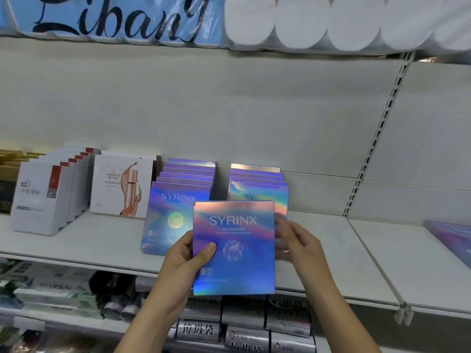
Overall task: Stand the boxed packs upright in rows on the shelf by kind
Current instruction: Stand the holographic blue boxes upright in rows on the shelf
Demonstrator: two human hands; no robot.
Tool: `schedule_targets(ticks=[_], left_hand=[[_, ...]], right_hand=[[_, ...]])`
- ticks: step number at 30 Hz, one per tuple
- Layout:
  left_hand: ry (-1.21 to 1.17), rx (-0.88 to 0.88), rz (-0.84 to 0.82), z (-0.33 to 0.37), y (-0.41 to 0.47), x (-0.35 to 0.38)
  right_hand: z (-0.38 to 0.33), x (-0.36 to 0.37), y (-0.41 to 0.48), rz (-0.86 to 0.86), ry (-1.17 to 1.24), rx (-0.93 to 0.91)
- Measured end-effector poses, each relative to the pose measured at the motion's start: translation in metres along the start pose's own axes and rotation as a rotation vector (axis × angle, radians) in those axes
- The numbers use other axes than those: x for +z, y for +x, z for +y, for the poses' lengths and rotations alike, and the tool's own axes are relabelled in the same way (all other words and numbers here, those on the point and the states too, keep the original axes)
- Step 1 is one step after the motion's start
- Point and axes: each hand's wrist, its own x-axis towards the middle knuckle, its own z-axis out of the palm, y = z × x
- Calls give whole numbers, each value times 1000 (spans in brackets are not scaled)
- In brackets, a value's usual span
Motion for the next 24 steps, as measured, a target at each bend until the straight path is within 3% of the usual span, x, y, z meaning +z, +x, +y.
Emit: schedule_targets(ticks=[2, 4, 9, 14, 18, 24], left_hand=[[14, -7, 1, -3, 4, 7], [43, -3, 3, -6, 7, 15], [231, 105, 99, -4, 18, 23], [313, 100, 128, 1, 14, 14], [338, 75, 110, 1, 6, 10], [344, 70, 117, 0, 1, 3]], right_hand=[[0, 2, -14, -157, 65, 43], [1, -1, -16, -185, 24, 27], [4, -12, 3, -48, 19, 42], [11, -13, 28, 104, -11, 53], [21, -1, 39, 108, -187, 20], [31, 3, 38, 274, -533, -172]])
